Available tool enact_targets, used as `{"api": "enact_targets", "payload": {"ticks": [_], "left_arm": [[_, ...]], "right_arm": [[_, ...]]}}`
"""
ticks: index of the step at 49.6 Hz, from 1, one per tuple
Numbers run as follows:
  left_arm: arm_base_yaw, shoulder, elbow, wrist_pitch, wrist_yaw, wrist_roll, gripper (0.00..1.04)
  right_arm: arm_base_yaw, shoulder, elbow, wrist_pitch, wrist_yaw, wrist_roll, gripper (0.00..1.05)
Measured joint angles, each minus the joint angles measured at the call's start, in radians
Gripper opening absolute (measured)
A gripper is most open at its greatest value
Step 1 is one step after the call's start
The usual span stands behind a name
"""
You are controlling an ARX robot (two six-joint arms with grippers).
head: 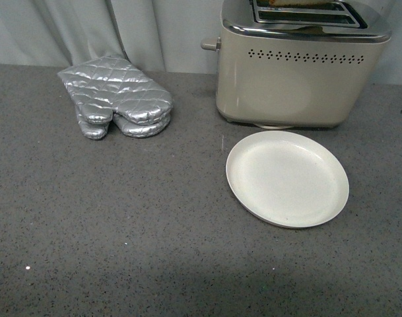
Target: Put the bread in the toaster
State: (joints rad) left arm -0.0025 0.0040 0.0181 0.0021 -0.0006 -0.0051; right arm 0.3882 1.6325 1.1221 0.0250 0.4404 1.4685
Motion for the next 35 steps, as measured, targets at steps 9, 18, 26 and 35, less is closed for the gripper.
{"api": "enact_targets", "payload": {"ticks": [9,18,26,35], "left_arm": [[0.0,0.0,0.0,0.0,0.0,0.0,0.98],[0.0,0.0,0.0,0.0,0.0,0.0,0.98],[0.0,0.0,0.0,0.0,0.0,0.0,0.98],[0.0,0.0,0.0,0.0,0.0,0.0,0.98]], "right_arm": [[0.005,0.037,0.029,-0.032,0.049,0.027,0.01],[-0.001,0.066,0.053,-0.034,0.06,0.037,0.01],[-0.011,0.104,0.08,-0.042,0.061,0.045,0.01],[-0.019,0.151,0.119,-0.06,0.064,0.064,0.01]]}}
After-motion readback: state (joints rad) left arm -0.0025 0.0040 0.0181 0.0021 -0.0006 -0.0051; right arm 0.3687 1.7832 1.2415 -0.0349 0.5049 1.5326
